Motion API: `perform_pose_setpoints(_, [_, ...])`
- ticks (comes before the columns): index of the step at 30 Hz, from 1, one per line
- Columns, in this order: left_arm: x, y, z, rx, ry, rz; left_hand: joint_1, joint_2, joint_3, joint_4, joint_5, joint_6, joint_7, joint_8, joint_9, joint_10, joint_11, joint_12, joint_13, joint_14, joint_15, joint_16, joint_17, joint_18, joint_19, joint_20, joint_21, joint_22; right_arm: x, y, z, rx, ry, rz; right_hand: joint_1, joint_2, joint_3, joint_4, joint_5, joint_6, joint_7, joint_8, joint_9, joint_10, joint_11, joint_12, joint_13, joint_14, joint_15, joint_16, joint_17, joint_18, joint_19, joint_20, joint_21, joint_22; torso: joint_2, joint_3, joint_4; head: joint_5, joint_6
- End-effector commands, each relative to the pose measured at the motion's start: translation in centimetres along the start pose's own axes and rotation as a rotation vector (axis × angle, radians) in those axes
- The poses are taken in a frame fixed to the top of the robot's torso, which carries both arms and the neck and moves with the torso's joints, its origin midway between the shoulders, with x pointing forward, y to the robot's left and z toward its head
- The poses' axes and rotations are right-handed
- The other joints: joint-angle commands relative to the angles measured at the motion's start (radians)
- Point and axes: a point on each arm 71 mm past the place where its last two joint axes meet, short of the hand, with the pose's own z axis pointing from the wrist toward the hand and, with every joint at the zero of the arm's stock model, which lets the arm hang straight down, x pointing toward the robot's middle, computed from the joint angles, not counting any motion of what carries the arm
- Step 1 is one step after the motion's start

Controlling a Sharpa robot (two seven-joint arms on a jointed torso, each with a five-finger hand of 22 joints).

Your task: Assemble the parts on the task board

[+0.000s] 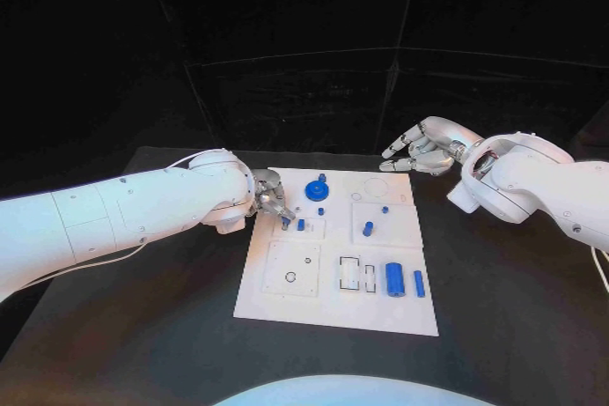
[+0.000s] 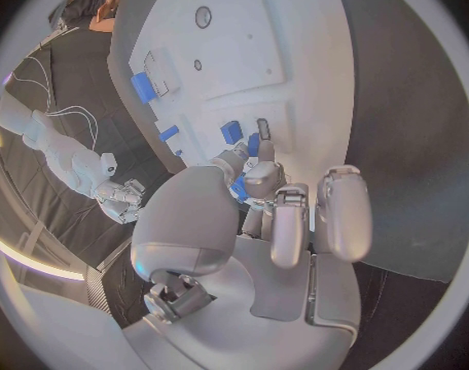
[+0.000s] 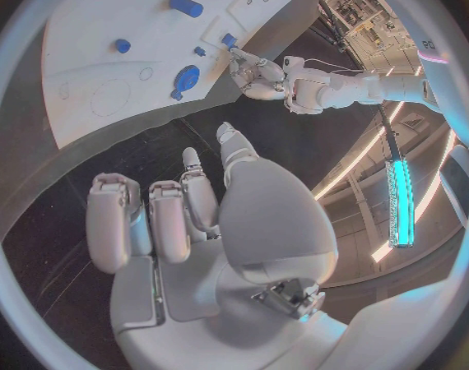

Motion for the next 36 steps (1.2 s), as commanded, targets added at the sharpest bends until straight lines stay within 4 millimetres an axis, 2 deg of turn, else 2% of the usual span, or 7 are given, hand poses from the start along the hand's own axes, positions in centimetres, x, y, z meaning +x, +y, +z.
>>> perform_pose_setpoints(1, [0.3,0.14,-0.09,-0.019,0.04,0.037,-0.003,0.004,0.093,-0.085,0.003,0.001,-0.003,0.006,0.004,0.006,0.002,-0.005,-0.002,0.104,-0.004,0.003,0.263,0.004,0.011,-0.003,0.005,0.011,-0.07,0.18,0.04,-0.011,0.001,-0.002,0.002,0.012,-0.007,0.001,0.004,0.002,-0.001,0.004,-0.001,-0.006,-0.003,-0.004,0.038,0.067,-0.007,-0.006,0.097,0.014,-0.007,-0.004,-0.004,0.017,0.0,-0.0002,0.0003,0.001,-0.003])
perform_pose_setpoints(18, [0.53,0.46,-0.21,-0.038,0.063,0.05,-0.011,-0.001,0.112,-0.089,0.003,0.001,-0.003,0.011,0.007,0.007,0.002,-0.006,-0.003,0.104,-0.004,0.003,0.263,0.004,0.011,-0.004,0.005,0.012,-0.04,0.19,0.07,-0.012,0.003,-0.002,0.001,0.012,-0.009,0.001,0.004,0.002,-0.001,0.005,-0.002,-0.007,-0.003,-0.005,0.037,0.067,-0.007,-0.007,0.096,0.014,-0.007,-0.004,-0.005,0.017,0.0,0.0001,0.0007,0.005,-0.005])
perform_pose_setpoints(31, [0.47,0.56,-0.07,-0.048,0.062,0.049,-0.015,-0.002,0.119,-0.089,0.003,0.0,-0.002,0.013,0.008,0.007,0.002,-0.006,-0.003,0.104,-0.004,0.003,0.263,0.004,0.011,-0.003,0.004,0.011,-0.03,0.21,0.06,-0.013,0.003,-0.002,0.001,0.012,-0.009,0.001,0.004,0.002,-0.001,0.005,-0.002,-0.007,-0.003,-0.005,0.037,0.067,-0.007,-0.007,0.096,0.014,-0.007,-0.004,-0.005,0.017,0.0,0.0002,0.0002,0.003,-0.006])
perform_pose_setpoints(36, [0.54,0.43,0.0,-0.043,0.065,0.051,-0.031,-0.012,0.124,-0.086,0.002,0.004,-0.003,0.018,0.011,0.009,0.002,-0.004,-0.002,0.104,-0.004,0.003,0.263,0.004,0.011,-0.003,0.005,0.013,-0.03,0.21,0.06,-0.013,0.003,-0.002,0.001,0.012,-0.009,0.001,0.004,0.002,-0.001,0.005,-0.002,-0.007,-0.003,-0.005,0.037,0.067,-0.007,-0.007,0.096,0.014,-0.007,-0.004,-0.005,0.017,0.0,0.0007,0.0004,0.003,-0.007])
